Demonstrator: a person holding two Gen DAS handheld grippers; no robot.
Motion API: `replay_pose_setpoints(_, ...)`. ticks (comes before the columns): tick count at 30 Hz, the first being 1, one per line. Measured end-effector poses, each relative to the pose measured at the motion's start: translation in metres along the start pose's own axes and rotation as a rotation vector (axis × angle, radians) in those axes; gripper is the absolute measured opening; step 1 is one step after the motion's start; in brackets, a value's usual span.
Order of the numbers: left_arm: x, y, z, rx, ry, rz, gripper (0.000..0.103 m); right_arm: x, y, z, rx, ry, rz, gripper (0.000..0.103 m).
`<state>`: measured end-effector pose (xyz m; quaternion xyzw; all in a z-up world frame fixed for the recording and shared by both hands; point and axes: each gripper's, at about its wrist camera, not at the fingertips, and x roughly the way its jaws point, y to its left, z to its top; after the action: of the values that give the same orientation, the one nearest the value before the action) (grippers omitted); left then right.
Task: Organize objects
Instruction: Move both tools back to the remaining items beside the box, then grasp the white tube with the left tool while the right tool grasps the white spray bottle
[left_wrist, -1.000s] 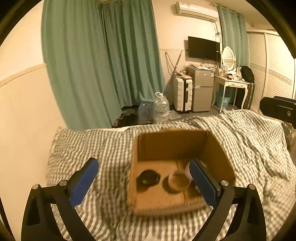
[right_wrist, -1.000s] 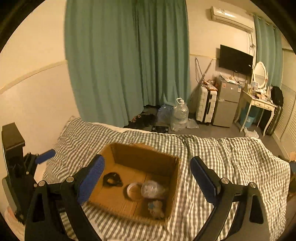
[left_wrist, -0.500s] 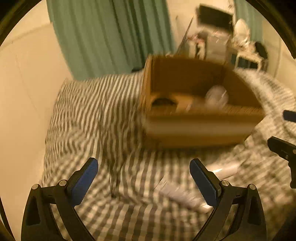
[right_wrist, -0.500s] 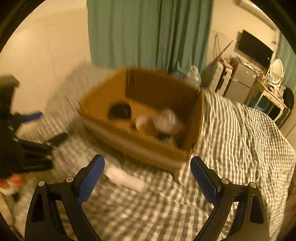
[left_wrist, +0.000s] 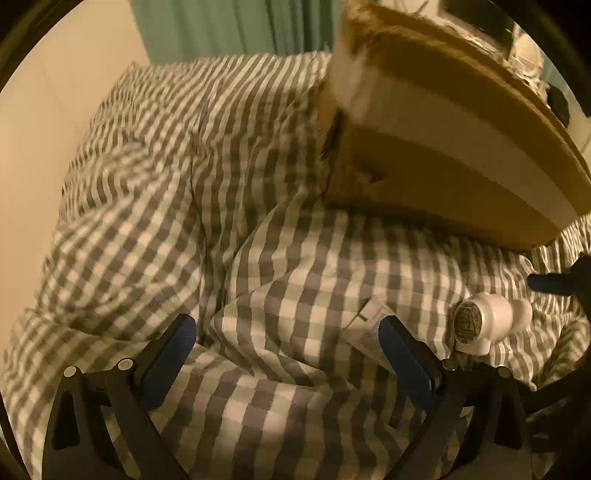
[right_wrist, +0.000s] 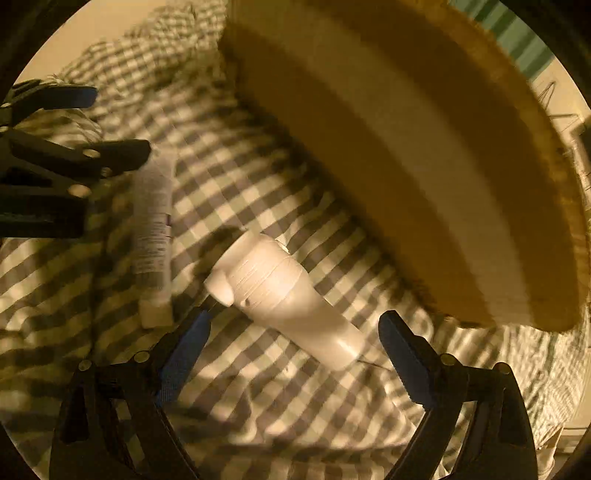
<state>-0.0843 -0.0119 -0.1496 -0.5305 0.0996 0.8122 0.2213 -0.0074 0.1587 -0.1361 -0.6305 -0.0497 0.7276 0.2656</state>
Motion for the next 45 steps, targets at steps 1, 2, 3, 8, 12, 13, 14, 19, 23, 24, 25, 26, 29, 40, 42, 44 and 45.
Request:
replay_pose_setpoints(1,0.002,0.001,0.001,-0.007,0.006,-0.007,0.102,0.005,-0.001,0.002,0.004,0.008,0.019,0.092)
replay_pose_setpoints(2,0.003,0.001,0.003,-0.013,0.009,-0.014,0.102,0.011,-0.002,0.003,0.007,0.019,0.036,0.092)
replay_pose_setpoints(3,0.002,0.001,0.003,-0.014,0.007,-0.017,0.102,0.015,-0.002,0.004,0.013,0.029,0.051,0.089)
replay_pose_setpoints(8,0.000,-0.003,0.002,0.015,-0.013,-0.027,0.102,0.017,0.002,-0.001,0.020,0.053,0.104,0.070)
replay_pose_setpoints(12,-0.008,-0.011,-0.002,0.057,-0.037,-0.037,0.102,0.003,0.006,-0.008,0.038,0.028,0.081,0.046)
replay_pose_setpoints(13,-0.011,-0.013,-0.002,0.068,-0.048,-0.040,0.102,-0.004,0.005,-0.010,0.056,0.007,0.070,0.044)
replay_pose_setpoints(14,-0.015,-0.016,-0.003,0.079,-0.057,-0.045,0.102,-0.009,0.003,-0.012,0.073,-0.004,0.065,0.043)
replay_pose_setpoints(19,-0.024,-0.036,-0.011,0.127,-0.037,-0.106,0.098,-0.043,-0.013,-0.032,0.181,-0.067,0.033,0.043)
replay_pose_setpoints(23,-0.012,-0.054,-0.018,0.166,0.050,-0.169,0.083,-0.069,-0.035,-0.044,0.273,-0.107,-0.021,0.043)
replay_pose_setpoints(24,-0.008,-0.058,-0.019,0.176,0.065,-0.184,0.079,-0.072,-0.037,-0.050,0.286,-0.118,-0.027,0.043)
replay_pose_setpoints(25,-0.004,-0.063,-0.018,0.174,0.078,-0.203,0.077,-0.079,-0.044,-0.046,0.303,-0.135,-0.016,0.043)
replay_pose_setpoints(26,-0.001,-0.065,-0.017,0.171,0.089,-0.204,0.076,-0.083,-0.045,-0.047,0.311,-0.147,-0.013,0.043)
replay_pose_setpoints(29,0.010,-0.074,-0.014,0.166,0.110,-0.187,0.074,-0.086,-0.050,-0.035,0.303,-0.158,-0.035,0.043)
replay_pose_setpoints(40,-0.020,-0.074,-0.017,0.153,0.052,-0.252,0.016,-0.093,-0.044,-0.038,0.307,-0.193,-0.049,0.043)
replay_pose_setpoints(42,-0.035,-0.075,-0.020,0.162,0.022,-0.246,0.015,-0.096,-0.045,-0.040,0.315,-0.205,-0.048,0.043)
replay_pose_setpoints(44,-0.047,-0.079,-0.024,0.176,0.009,-0.251,0.015,-0.101,-0.045,-0.046,0.327,-0.217,-0.043,0.043)
replay_pose_setpoints(45,-0.053,-0.079,-0.025,0.180,0.004,-0.263,0.015,-0.103,-0.046,-0.048,0.332,-0.222,-0.040,0.043)
